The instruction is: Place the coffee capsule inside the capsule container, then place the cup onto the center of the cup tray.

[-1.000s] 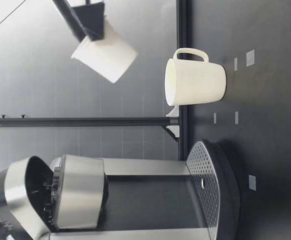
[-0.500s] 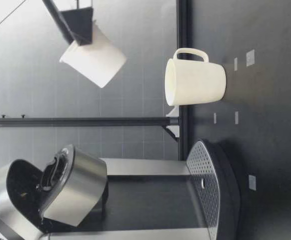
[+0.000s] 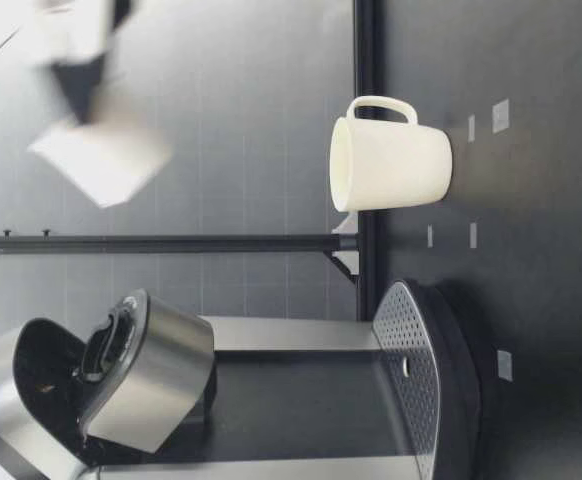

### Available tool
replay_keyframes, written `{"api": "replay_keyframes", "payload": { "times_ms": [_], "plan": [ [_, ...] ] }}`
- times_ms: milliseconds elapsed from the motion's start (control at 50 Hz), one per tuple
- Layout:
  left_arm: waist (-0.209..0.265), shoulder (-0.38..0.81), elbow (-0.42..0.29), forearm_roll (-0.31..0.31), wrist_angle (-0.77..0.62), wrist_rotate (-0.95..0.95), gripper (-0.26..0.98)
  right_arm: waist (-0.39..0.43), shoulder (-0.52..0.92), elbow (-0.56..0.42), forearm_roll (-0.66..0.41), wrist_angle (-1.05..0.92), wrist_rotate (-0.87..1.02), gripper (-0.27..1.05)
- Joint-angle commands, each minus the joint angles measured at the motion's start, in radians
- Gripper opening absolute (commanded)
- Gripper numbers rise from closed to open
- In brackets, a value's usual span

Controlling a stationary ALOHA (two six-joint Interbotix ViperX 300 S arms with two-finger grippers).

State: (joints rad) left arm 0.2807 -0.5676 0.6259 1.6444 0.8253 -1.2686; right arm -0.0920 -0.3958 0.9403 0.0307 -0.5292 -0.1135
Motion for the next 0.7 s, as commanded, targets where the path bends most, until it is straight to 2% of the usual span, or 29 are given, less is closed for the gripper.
{"api": "replay_keyframes", "payload": {
  "times_ms": [0, 160, 340, 680],
  "plan": [
    [0.005, -0.046, -0.006, 0.014, -0.069, -0.034, 0.12, -0.044, -0.009, -0.061, -0.002, -0.026, -0.002, 0.47],
    [0.005, -0.123, 0.020, 0.038, -0.181, -0.100, 0.12, -0.129, 0.025, -0.143, -0.003, -0.031, -0.002, 0.47],
    [0.003, -0.179, 0.061, 0.055, -0.213, -0.135, 0.12, -0.207, 0.092, -0.242, -0.020, -0.011, -0.005, 0.47],
    [0.003, -0.202, 0.091, 0.055, -0.207, -0.140, 0.12, -0.227, 0.258, -0.472, -0.043, 0.173, -0.067, 0.47]
  ]
}}
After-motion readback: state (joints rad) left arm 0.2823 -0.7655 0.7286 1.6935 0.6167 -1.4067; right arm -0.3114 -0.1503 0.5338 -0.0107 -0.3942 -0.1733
